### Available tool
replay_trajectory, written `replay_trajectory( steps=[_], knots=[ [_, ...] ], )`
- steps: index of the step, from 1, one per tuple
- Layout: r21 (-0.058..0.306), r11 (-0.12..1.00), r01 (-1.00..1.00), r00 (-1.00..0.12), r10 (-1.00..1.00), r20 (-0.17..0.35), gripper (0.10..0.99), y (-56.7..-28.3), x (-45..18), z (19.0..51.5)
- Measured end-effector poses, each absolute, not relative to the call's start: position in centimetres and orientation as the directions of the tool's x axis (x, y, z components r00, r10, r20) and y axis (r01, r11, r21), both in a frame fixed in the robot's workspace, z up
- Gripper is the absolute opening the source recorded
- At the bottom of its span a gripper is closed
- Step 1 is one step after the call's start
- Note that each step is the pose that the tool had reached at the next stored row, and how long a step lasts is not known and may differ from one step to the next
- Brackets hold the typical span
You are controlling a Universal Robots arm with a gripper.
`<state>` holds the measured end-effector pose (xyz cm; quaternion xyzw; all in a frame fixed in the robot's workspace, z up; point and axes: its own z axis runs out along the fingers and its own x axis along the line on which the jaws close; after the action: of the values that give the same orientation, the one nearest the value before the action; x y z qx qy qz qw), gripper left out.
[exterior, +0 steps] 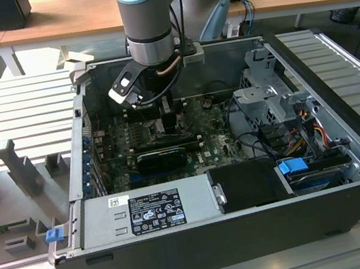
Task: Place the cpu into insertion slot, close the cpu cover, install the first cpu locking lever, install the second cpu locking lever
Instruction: 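Place the cpu into insertion slot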
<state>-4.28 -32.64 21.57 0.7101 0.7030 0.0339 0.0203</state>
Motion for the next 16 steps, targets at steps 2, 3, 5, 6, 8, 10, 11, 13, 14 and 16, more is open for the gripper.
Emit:
replay_trajectory(
  steps=[2,3,5,6,8,10,11,13,14,16],
  knots=[
    [0.076,-0.011,0.997,0.009,1.0,0.02,0.529,-32.4,-4.34,21.18],
    [0.076,-0.011,0.997,0.009,1.0,0.02,0.529,-32.34,-4.39,21.07],
    [0.076,-0.011,0.997,0.009,1.0,0.02,0.529,-32.3,-4.43,20.85],
    [0.076,-0.014,0.997,0.012,1.0,0.02,0.529,-32.29,-4.42,20.68],
    [0.076,-0.016,0.997,0.014,1.0,0.02,0.529,-32.29,-4.37,20.61],
    [0.076,-0.016,0.997,0.015,1.0,0.02,0.529,-32.26,-4.33,20.54],
    [0.076,-0.016,0.997,0.014,1.0,0.02,0.529,-32.25,-4.32,20.51],
    [0.076,-0.016,0.997,0.014,1.0,0.019,0.529,-32.24,-4.33,20.48],
    [0.076,-0.016,0.997,0.014,1.0,0.02,0.529,-32.24,-4.33,20.47],
    [0.076,-0.016,0.997,0.014,1.0,0.02,0.529,-32.24,-4.33,20.46]
  ],
)
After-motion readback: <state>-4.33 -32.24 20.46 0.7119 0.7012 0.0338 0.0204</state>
